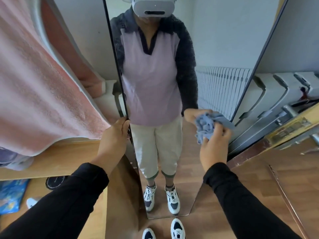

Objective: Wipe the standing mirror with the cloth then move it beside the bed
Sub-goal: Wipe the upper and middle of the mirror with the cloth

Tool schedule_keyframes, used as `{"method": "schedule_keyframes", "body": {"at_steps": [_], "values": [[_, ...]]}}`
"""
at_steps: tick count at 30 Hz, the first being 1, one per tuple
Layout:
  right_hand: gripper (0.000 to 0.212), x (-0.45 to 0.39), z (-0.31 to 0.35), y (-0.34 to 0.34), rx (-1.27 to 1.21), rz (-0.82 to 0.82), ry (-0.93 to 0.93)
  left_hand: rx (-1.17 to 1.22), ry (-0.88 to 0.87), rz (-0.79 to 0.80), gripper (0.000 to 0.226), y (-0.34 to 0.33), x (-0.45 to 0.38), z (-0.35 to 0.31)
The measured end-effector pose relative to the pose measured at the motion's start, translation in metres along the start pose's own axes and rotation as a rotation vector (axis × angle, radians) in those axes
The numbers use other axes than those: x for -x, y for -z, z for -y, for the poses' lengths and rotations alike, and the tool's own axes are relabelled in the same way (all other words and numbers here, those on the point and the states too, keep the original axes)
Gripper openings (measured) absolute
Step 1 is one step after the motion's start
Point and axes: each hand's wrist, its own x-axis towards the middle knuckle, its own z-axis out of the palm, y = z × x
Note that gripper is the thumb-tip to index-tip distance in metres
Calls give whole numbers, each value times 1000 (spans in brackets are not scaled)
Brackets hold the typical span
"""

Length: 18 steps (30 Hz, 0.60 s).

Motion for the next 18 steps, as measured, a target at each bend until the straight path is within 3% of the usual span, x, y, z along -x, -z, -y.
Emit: {"method": "schedule_keyframes", "body": {"at_steps": [2, 3, 7, 11, 15, 18], "values": [[53, -4, -6, 5, -41, -42, -168, 7, 21, -11, 31, -1, 0, -1], [52, -4, -2, 6, -34, -51, -149, 6, 27, -18, 32, -2, 0, -1], [44, 17, 36, -16, -22, 64, 188, -1, 27, -39, 28, -5, 1, 0], [32, 31, 40, -40, -87, 265, 284, -13, 29, -58, 36, -7, -1, 7], [48, 14, 8, -18, -46, 194, 247, -14, 31, -74, 41, -9, -2, 10], [48, -1, -29, 4, -59, 90, -13, -16, 27, -98, 33, -13, -2, 11]]}}
